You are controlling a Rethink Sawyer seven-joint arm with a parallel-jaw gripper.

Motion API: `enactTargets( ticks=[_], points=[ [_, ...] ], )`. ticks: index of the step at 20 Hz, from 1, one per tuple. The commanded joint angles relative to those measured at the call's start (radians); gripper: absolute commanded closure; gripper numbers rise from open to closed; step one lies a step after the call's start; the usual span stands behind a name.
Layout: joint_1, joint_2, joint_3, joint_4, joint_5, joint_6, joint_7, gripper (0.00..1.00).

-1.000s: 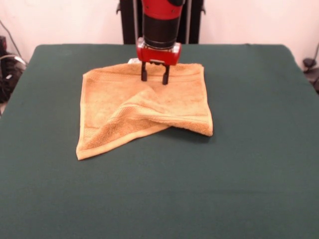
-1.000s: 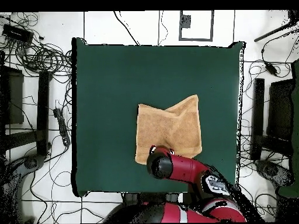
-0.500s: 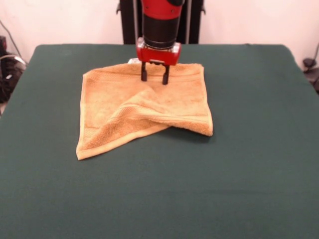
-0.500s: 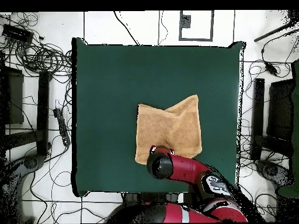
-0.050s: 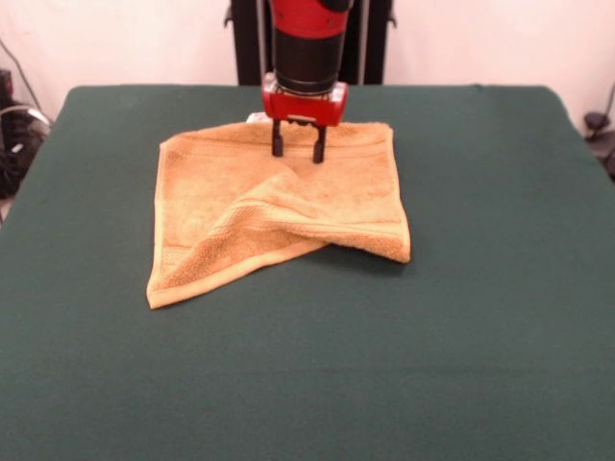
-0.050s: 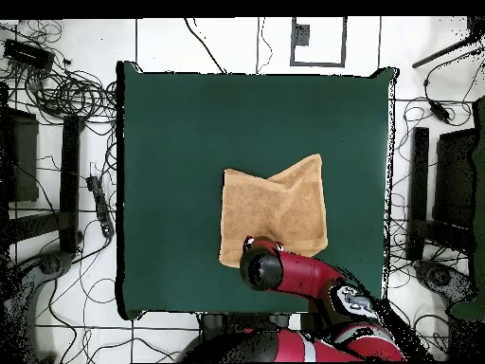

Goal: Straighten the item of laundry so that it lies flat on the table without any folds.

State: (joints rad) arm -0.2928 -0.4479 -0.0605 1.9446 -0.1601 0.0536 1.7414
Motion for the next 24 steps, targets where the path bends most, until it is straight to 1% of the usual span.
enactTargets(
  ticks=[1, 3, 10, 13, 18, 24],
  points=[
    [-0.041, 0.518, 0.078, -0.138, 0.041, -0.013, 0.141, 0.0],
    [-0.028, 0.519, 0.07, -0.142, 0.055, 0.027, 0.14, 0.0],
    [-0.017, 0.529, 0.066, -0.151, 0.076, 0.097, 0.131, 0.0],
    [-0.012, 0.532, 0.059, -0.148, 0.105, 0.127, 0.149, 0.0],
    [-0.016, 0.536, 0.061, -0.15, 0.098, 0.164, 0.118, 0.0],
    [-0.028, 0.549, 0.068, -0.158, 0.08, 0.182, 0.097, 0.0]
  ],
)
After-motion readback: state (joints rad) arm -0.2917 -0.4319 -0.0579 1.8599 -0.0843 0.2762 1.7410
